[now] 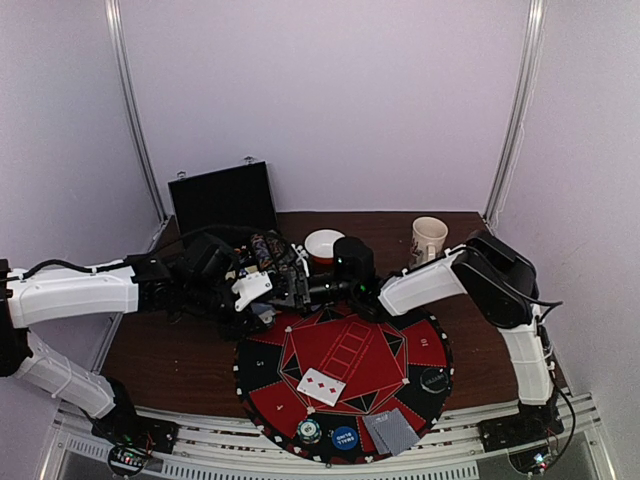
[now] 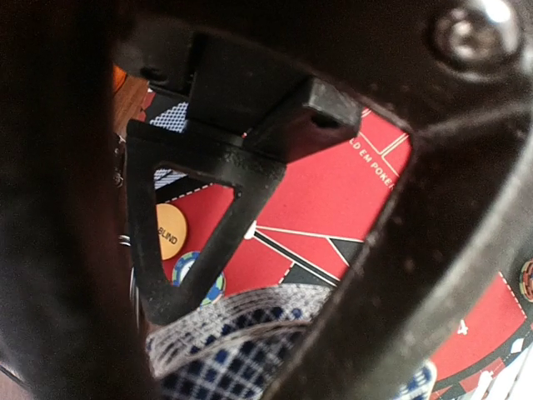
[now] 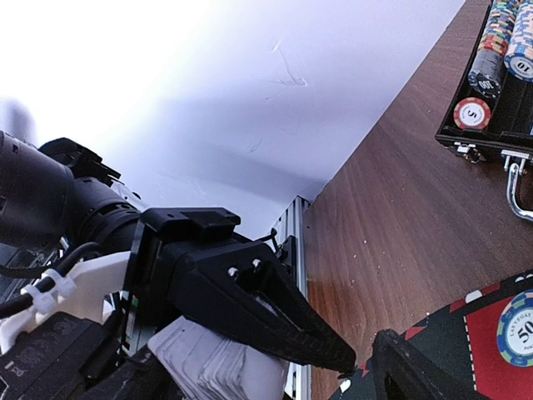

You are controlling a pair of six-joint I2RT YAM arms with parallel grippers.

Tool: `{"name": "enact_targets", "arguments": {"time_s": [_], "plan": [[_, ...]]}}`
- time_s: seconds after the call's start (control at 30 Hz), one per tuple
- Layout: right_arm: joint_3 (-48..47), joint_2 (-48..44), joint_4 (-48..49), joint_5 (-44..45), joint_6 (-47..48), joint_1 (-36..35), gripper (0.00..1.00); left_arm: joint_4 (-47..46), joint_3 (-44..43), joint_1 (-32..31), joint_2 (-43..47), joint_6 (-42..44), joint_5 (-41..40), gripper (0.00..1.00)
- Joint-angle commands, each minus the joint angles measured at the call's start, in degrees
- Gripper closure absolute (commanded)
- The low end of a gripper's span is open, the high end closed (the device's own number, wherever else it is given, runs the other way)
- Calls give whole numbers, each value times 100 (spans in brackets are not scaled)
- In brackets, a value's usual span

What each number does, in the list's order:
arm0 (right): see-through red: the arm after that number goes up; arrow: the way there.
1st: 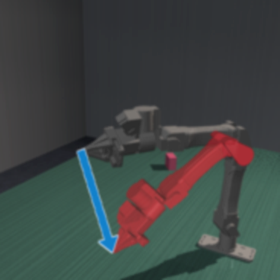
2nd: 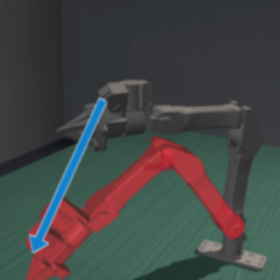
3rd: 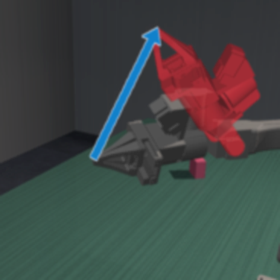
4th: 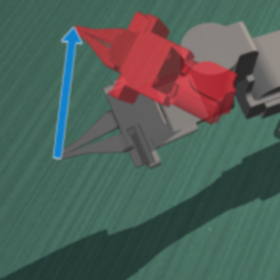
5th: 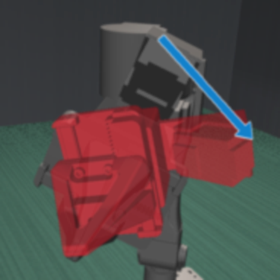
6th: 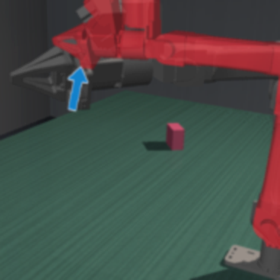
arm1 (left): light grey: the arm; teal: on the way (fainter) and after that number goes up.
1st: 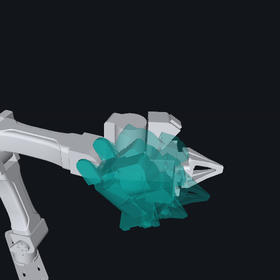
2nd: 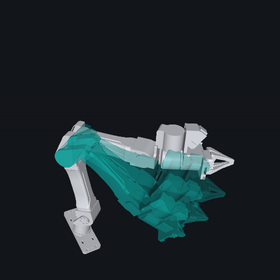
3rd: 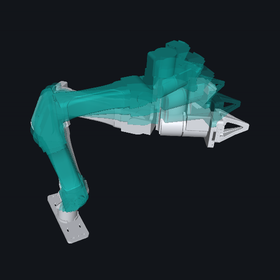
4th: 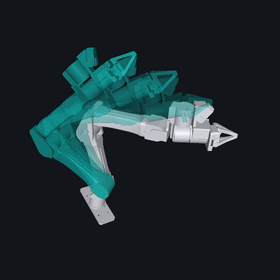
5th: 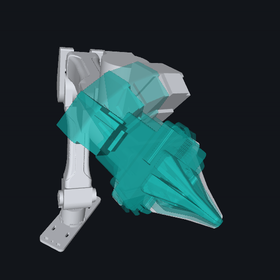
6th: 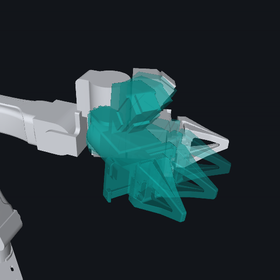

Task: Distribute texas hold em gaming equipment
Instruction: Pick up the poker card from the face-down deck piles.

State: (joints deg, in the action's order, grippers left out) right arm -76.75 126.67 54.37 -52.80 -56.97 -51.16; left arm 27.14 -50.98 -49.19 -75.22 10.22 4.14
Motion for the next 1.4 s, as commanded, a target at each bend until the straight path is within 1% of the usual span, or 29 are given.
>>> {"name": "enact_targets", "arguments": {"time_s": [0.0,0.13,0.23,0.3,0.43,0.6,0.77,0.9,1.07,1.1,1.17,1.2,1.27,1.37], "plan": [[-28,-90,-105,257,97,-44,20,-156,-33,-21,60,92,135,57],[64,-450,-1182,522,984,-45,26,-156,-34,-23,67,92,107,57],[126,-701,-1877,688,1530,-22,33,-156,-30,-21,78,94,85,57],[155,-848,-2150,758,1739,-1,37,-156,-34,-21,73,92,81,57],[152,-1039,-2508,778,2018,11,47,-156,-34,-23,68,86,46,57],[154,-1210,-2858,816,2291,18,51,-155,-25,-23,51,72,27,57],[152,-1315,-3146,840,2483,33,63,-148,-34,-21,33,75,29,57],[138,-1371,-3305,890,2587,75,68,-145,-35,-21,34,75,23,57],[71,-1417,-3571,905,2751,105,69,-147,-30,-21,25,76,17,57],[50,-1417,-3600,848,2780,104,66,-147,-30,-26,25,72,12,57],[-10,-1370,-3524,577,2720,102,57,-147,-28,-21,16,72,22,57],[-57,-1307,-3389,423,2623,103,54,-147,-41,-21,9,74,28,57],[-68,-1191,-3006,280,2293,90,50,-143,-52,-23,-5,75,30,57],[-95,-987,-2484,218,1895,93,47,-145,-53,-23,-10,75,42,57]]}}
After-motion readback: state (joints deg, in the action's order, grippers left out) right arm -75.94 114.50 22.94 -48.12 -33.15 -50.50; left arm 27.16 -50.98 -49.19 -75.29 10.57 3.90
